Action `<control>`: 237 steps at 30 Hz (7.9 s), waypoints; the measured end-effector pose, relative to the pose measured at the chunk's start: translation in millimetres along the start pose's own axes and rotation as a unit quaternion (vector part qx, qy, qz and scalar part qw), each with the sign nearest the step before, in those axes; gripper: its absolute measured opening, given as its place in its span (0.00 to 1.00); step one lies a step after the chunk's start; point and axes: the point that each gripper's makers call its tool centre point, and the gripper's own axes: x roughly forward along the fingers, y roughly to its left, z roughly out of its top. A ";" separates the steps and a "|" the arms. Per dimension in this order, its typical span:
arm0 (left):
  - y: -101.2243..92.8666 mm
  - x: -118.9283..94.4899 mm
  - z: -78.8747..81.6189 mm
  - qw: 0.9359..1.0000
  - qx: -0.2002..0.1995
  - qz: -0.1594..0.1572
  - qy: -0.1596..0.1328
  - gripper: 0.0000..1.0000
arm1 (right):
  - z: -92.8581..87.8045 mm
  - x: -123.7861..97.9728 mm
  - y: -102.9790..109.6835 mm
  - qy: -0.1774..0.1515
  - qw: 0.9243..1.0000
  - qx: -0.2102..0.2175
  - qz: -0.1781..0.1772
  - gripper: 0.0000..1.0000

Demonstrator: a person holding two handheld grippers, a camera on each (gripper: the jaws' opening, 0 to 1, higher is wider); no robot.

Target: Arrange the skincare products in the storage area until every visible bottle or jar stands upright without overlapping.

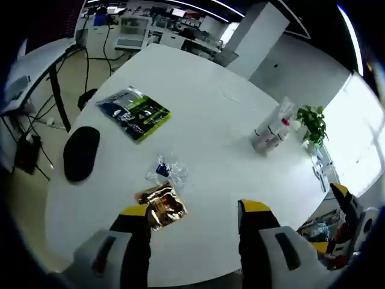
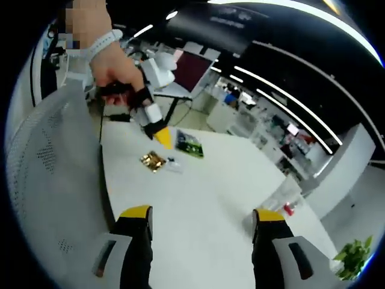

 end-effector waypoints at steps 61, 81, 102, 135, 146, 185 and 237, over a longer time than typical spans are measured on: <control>61.2 59.6 57.4 0.937 -0.332 0.002 -0.109 0.03 | -21.6 6.0 8.9 0.049 0.998 0.010 0.029 0.48; 39.7 -11.6 61.7 0.895 -0.372 -0.105 -0.223 0.04 | -9.5 6.0 22.4 0.022 0.998 -0.010 0.059 0.46; 68.5 44.0 27.6 0.907 -0.393 -0.051 -0.141 0.25 | -11.6 9.0 36.3 0.032 0.995 -0.025 0.089 0.44; 41.5 31.4 97.2 0.920 -0.302 -0.117 -0.222 0.04 | -25.3 12.9 42.3 0.070 0.991 -0.005 0.113 0.37; -45.5 -70.1 162.3 0.863 -0.289 -0.259 -0.323 0.03 | -18.2 9.4 39.9 0.052 0.993 -0.009 0.107 0.34; -129.0 -151.0 -9.8 0.882 -0.198 -0.371 -0.212 0.03 | 35.6 -10.9 41.6 -0.081 0.993 -0.048 0.070 0.60; -162.6 -120.9 -88.0 0.879 -0.228 -0.414 -0.059 0.10 | 58.0 -25.6 51.2 -0.135 0.950 -0.281 0.032 0.00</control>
